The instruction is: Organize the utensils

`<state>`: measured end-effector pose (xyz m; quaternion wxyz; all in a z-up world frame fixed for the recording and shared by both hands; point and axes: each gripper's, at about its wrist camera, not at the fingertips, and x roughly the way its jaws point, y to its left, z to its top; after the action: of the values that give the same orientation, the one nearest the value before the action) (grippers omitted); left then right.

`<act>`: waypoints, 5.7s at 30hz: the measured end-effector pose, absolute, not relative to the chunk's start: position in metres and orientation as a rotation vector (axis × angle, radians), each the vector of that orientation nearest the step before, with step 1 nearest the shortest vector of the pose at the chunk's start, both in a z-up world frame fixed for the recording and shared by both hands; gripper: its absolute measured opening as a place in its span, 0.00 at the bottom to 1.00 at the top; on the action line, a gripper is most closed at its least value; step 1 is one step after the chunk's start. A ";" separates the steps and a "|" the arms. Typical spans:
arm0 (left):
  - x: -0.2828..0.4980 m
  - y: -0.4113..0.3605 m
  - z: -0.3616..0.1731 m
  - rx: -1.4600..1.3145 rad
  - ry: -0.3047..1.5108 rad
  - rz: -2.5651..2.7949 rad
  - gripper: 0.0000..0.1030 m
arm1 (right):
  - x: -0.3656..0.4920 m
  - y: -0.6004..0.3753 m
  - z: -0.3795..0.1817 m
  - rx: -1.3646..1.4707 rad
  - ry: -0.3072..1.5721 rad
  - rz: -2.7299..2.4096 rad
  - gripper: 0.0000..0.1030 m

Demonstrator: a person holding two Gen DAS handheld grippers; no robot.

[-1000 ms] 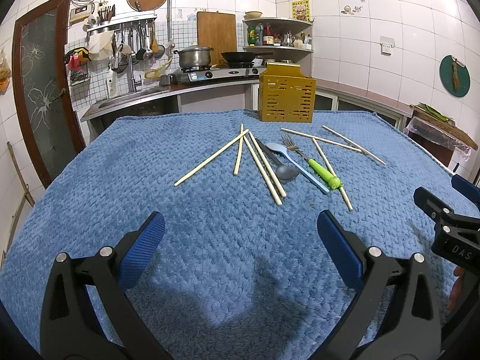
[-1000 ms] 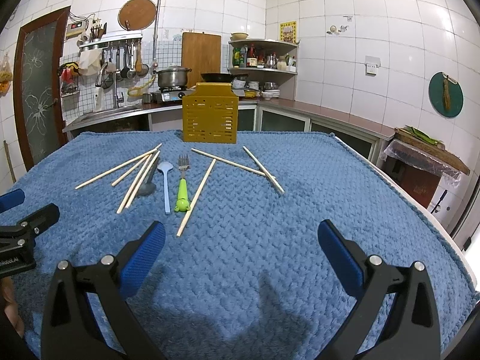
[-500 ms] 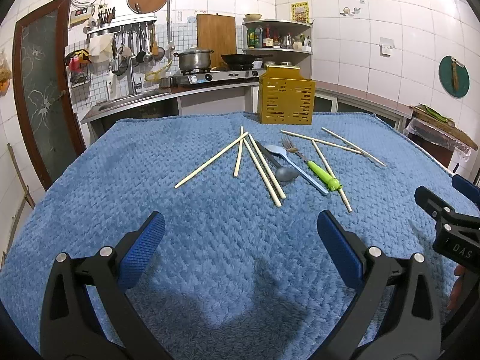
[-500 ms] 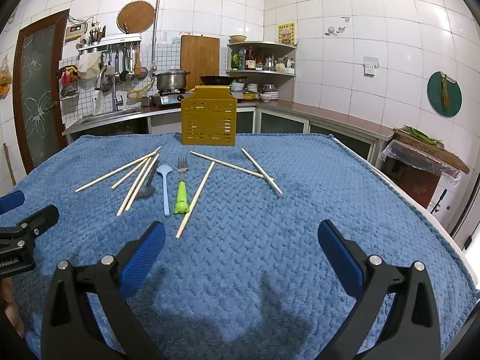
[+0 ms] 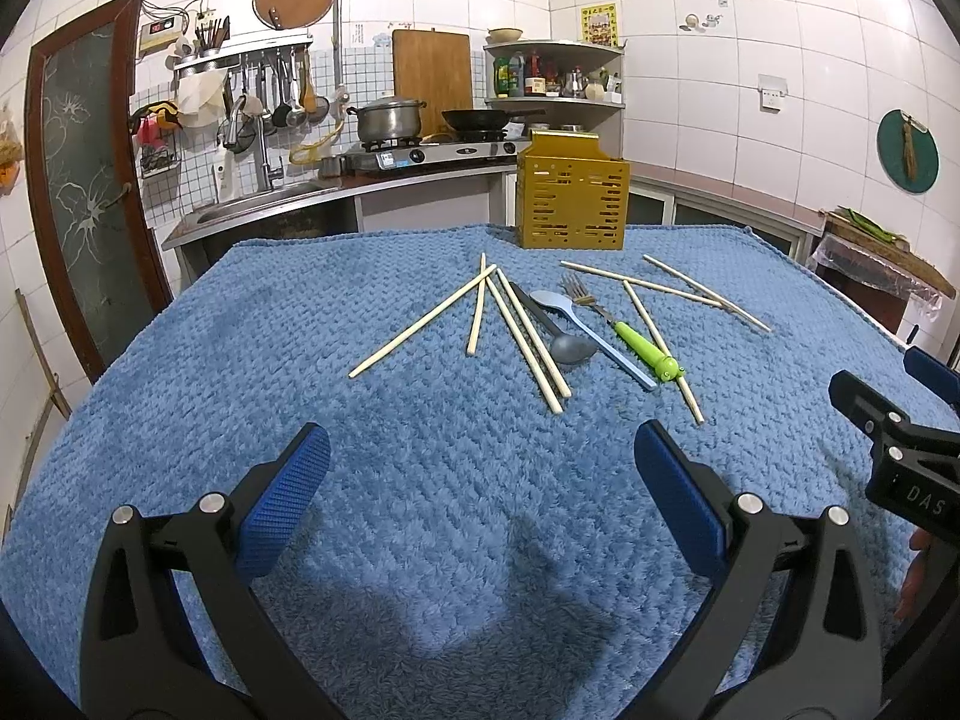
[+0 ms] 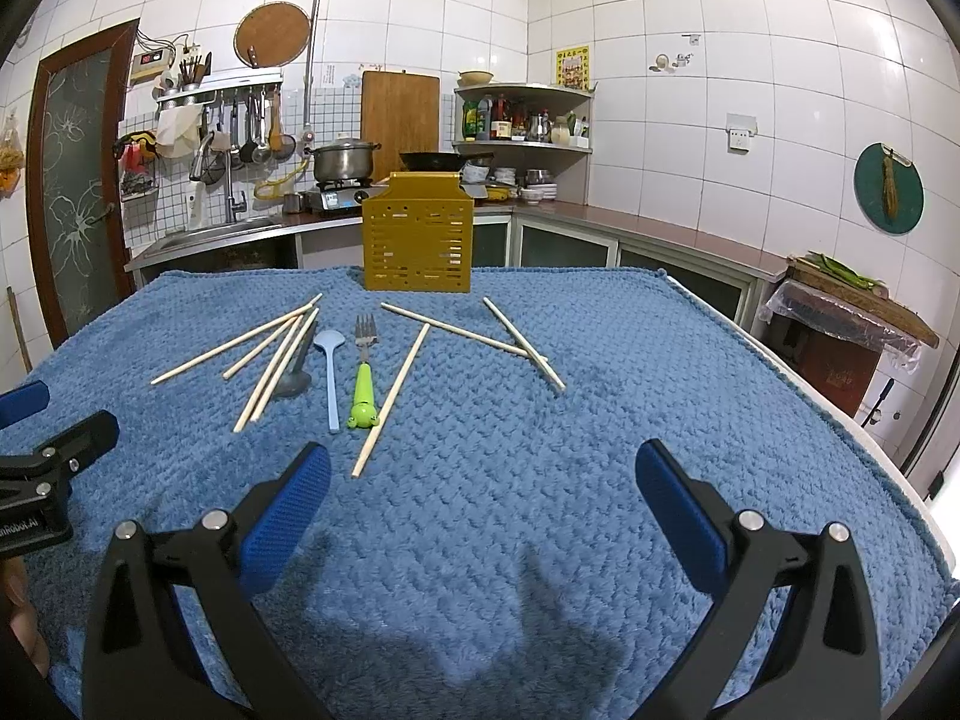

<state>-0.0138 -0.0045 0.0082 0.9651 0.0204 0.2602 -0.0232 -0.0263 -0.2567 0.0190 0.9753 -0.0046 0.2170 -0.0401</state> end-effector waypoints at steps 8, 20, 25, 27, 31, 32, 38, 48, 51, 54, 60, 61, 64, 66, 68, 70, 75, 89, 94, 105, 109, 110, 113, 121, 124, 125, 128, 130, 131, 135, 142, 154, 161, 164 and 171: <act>-0.014 -0.005 0.008 0.042 0.527 -0.045 0.95 | -0.026 -0.257 0.019 -0.008 0.439 -0.080 0.96; -0.006 0.000 0.027 0.043 0.554 -0.008 0.95 | -0.022 -0.258 0.039 -0.004 0.442 -0.049 0.96; 0.015 0.008 0.047 0.018 0.579 0.005 0.95 | 0.003 -0.259 0.058 -0.028 0.462 -0.008 0.96; 0.027 0.013 0.053 -0.007 0.592 -0.016 0.95 | 0.011 -0.261 0.064 -0.015 0.452 0.022 0.96; 0.056 0.013 0.060 0.021 0.620 -0.002 0.95 | 0.030 -0.260 0.073 -0.065 0.420 0.052 0.96; 0.066 0.014 0.061 0.027 0.632 -0.014 0.95 | 0.034 -0.259 0.074 -0.079 0.416 0.052 0.96; 0.115 0.019 0.060 0.052 0.629 -0.040 0.95 | 0.080 -0.267 0.074 -0.118 0.431 0.048 0.96; 0.215 0.024 0.024 0.142 0.741 -0.046 0.95 | 0.190 -0.291 0.035 -0.127 0.554 0.009 0.96; 0.234 0.028 0.015 0.089 0.777 -0.098 0.95 | 0.213 -0.295 0.020 -0.127 0.599 0.044 0.96; 0.249 0.028 0.006 0.093 0.793 -0.114 0.95 | 0.239 -0.305 0.004 -0.109 0.659 0.021 0.96; 0.270 0.022 -0.007 0.129 0.812 -0.151 0.95 | 0.277 -0.317 -0.001 -0.049 0.704 0.032 0.96; 0.274 0.020 -0.009 0.138 0.820 -0.154 0.93 | 0.285 -0.316 -0.001 -0.049 0.712 0.042 0.96; 0.289 0.012 -0.014 0.156 0.862 -0.176 0.86 | 0.303 -0.312 -0.006 -0.075 0.739 0.037 0.96; 0.296 0.007 -0.016 0.173 0.878 -0.178 0.80 | 0.315 -0.312 -0.011 -0.072 0.766 0.040 0.96; 0.301 0.002 -0.016 0.189 0.892 -0.177 0.74 | 0.325 -0.312 -0.019 -0.076 0.792 0.039 0.96; 0.302 0.000 -0.016 0.193 0.891 -0.175 0.73 | 0.332 -0.312 -0.025 -0.095 0.803 0.015 0.95; 0.304 0.006 -0.023 0.140 0.926 -0.186 0.50 | 0.339 -0.313 -0.032 -0.088 0.840 0.054 0.75; 0.310 0.024 -0.030 0.092 1.000 -0.213 0.20 | 0.352 -0.309 -0.030 -0.142 0.938 0.172 0.48; 0.312 0.017 -0.032 0.124 0.988 -0.195 0.21 | 0.358 -0.317 -0.031 -0.081 0.943 0.194 0.48; 0.315 0.009 -0.036 0.129 0.948 -0.164 0.21 | 0.346 -0.318 -0.036 -0.074 0.867 0.207 0.40; 0.314 0.011 -0.037 0.112 0.942 -0.157 0.21 | 0.336 -0.305 -0.034 -0.131 0.859 0.195 0.18; 0.314 0.011 -0.036 0.105 0.944 -0.157 0.21 | 0.335 -0.303 -0.034 -0.142 0.860 0.188 0.14; 0.315 0.010 -0.036 0.114 0.948 -0.150 0.22 | 0.335 -0.298 -0.032 -0.160 0.878 0.180 0.12; 0.318 0.009 -0.036 0.106 0.952 -0.132 0.18 | 0.350 -0.300 -0.028 -0.132 0.950 0.226 0.11; 0.320 0.007 -0.035 0.103 0.955 -0.117 0.12 | 0.355 -0.302 -0.027 -0.117 0.983 0.234 0.10; 0.321 0.007 -0.035 0.103 0.955 -0.109 0.07 | 0.357 -0.304 -0.026 -0.106 0.997 0.234 0.09; 0.321 0.011 -0.034 0.074 0.962 -0.103 0.05 | 0.359 -0.306 -0.025 -0.083 1.021 0.230 0.06; 0.320 0.014 -0.032 0.056 0.965 -0.103 0.04 | 0.355 -0.305 -0.024 -0.092 1.017 0.218 0.06; 0.318 0.015 -0.032 0.051 0.964 -0.102 0.04 | 0.353 -0.305 -0.023 -0.097 1.011 0.214 0.06; 0.314 0.017 -0.027 0.025 0.951 -0.095 0.04 | 0.346 -0.310 -0.017 -0.062 0.968 0.206 0.06; 0.306 0.024 -0.015 -0.040 0.918 -0.111 0.04 | 0.327 -0.319 -0.001 0.026 0.851 0.195 0.06; 0.297 0.024 0.006 -0.097 0.865 -0.169 0.04 | 0.308 -0.317 0.016 0.068 0.758 0.194 0.06; 0.292 0.016 0.029 -0.113 0.780 -0.196 0.04 | 0.303 -0.314 0.027 0.092 0.712 0.195 0.06; 0.290 0.010 0.042 -0.124 0.728 -0.214 0.04 | 0.298 -0.314 0.039 0.106 0.668 0.202 0.06; 0.287 -0.005 0.069 -0.158 0.625 -0.260 0.04 | 0.290 -0.313 0.059 0.136 0.559 0.218 0.06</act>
<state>0.2865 -0.0053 0.0691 0.9402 -0.0774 0.3064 -0.1272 0.2899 -0.3128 0.0595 0.9531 0.0668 0.2750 0.1071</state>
